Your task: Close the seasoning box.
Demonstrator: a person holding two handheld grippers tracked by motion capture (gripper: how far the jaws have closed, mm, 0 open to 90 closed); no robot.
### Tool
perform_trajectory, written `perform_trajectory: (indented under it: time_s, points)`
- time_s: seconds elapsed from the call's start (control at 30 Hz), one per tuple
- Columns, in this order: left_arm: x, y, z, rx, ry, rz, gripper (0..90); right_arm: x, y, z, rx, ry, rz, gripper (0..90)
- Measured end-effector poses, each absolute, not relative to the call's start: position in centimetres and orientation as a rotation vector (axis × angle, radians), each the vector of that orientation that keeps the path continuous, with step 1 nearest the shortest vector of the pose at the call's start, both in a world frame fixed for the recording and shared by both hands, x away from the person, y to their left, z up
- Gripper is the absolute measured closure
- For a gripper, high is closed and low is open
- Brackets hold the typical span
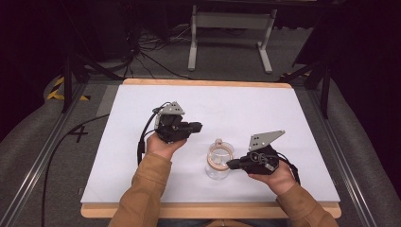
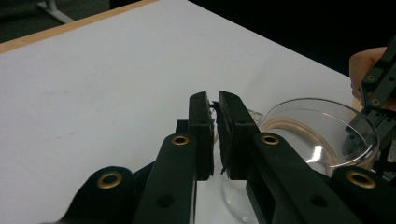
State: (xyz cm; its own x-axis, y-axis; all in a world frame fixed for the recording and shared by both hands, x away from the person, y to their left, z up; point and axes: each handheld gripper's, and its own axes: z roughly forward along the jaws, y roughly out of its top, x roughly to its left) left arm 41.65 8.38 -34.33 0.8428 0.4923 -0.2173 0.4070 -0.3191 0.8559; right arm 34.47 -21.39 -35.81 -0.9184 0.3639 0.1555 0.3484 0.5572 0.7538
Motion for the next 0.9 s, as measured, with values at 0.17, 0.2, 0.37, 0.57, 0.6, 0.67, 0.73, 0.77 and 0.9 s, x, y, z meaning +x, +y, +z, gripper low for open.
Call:
perform_trajectory:
  time_s: [0.17, 0.2, 0.37, 0.57, 0.6, 0.67, 0.73, 0.77, 0.9]
  points:
    - [41.75, 8.44, -34.4, 1.962, 0.668, 0.101, 83.3, 34.45, -21.31, -36.0, 0.647, 2.79, 1.299, 89.3]
    - [41.75, 8.45, -34.39, 1.963, 0.668, 0.101, 83.3, 34.45, -21.3, -36.03, 0.648, 2.795, 1.292, 89.3]
    - [41.71, 8.47, -34.45, 1.952, 0.681, 0.094, 83.3, 34.47, -21.31, -36.25, 0.652, 2.826, 1.281, 89.3]
    - [41.72, 8.61, -34.39, 1.95, 0.682, 0.102, 82.9, 34.24, -21.15, -36.37, 0.65, 2.869, 1.248, 89.2]
    - [41.7, 8.65, -34.35, 1.955, 0.684, 0.098, 82.9, 34.2, -21.13, -36.37, 0.649, 2.875, 1.245, 89.2]
    - [41.71, 8.67, -34.33, 1.961, 0.686, 0.099, 82.8, 34.12, -21.14, -36.3, 0.642, 2.876, 1.247, 89.2]
    - [41.72, 8.67, -34.33, 1.961, 0.686, 0.099, 82.5, 34.09, -21.14, -36.23, 0.641, 2.874, 1.25, 89.2]
    - [41.73, 8.71, -34.34, 1.962, 0.684, 0.101, 82.5, 34.1, -21.15, -36.16, 0.633, 2.87, 1.255, 89.2]
    - [41.68, 8.74, -34.36, 1.952, 0.688, 0.106, 81.5, 34.03, -21.32, -35.83, 0.622, 2.857, 1.27, 88.0]
